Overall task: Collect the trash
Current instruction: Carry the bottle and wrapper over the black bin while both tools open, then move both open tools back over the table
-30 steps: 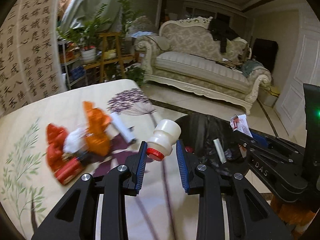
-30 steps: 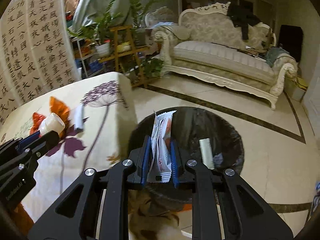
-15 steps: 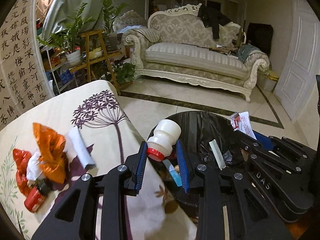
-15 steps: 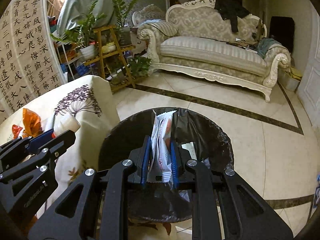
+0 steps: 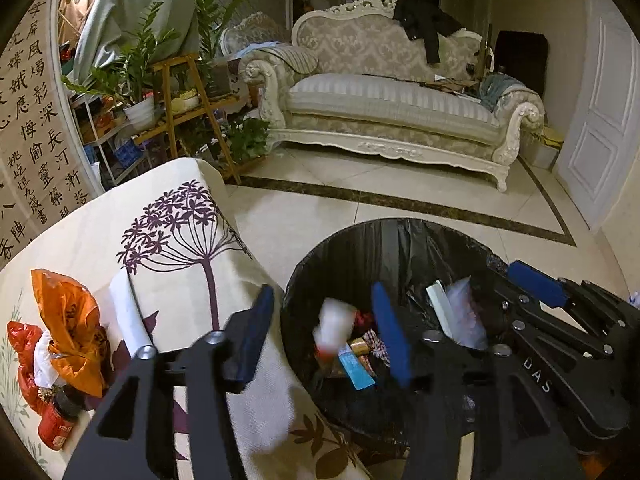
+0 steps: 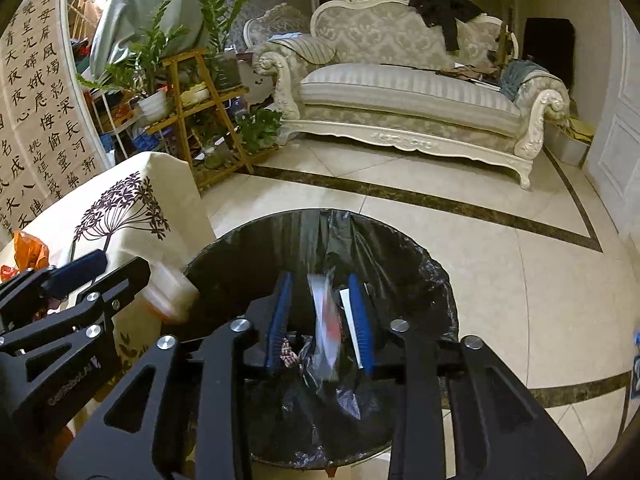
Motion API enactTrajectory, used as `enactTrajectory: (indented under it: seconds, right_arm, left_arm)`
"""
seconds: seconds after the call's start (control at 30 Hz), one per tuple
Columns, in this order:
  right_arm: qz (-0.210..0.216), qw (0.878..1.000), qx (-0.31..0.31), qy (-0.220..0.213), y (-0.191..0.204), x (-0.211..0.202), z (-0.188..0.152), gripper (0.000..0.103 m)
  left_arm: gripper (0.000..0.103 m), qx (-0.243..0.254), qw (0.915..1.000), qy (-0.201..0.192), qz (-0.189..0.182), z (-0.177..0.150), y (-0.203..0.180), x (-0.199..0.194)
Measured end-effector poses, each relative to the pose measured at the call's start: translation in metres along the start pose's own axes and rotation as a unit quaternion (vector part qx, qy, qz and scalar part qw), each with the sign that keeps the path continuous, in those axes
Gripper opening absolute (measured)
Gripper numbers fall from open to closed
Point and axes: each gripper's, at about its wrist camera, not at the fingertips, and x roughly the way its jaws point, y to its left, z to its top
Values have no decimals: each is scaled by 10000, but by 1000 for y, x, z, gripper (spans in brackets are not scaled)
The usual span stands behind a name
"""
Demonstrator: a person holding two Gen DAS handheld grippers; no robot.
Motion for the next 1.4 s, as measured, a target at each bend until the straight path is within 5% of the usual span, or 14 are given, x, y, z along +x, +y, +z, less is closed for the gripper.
enactTrajectory:
  seconds: [0.33, 0.63, 1.4]
  right_arm:
    - [-87, 9999, 116, -87, -2, -15, -5, 49]
    - [208, 9998, -4, -4, 27, -34, -21, 53]
    - [1038, 9896, -967, 256, 149, -61, -51, 53]
  left_arm:
    - [71, -140, 9997, -151, 121, -2, 10, -18]
    - [72, -173, 9991, -239, 298, -23, 35, -52]
    - [72, -1188, 9860, -21, 1174, -80, 157, -94]
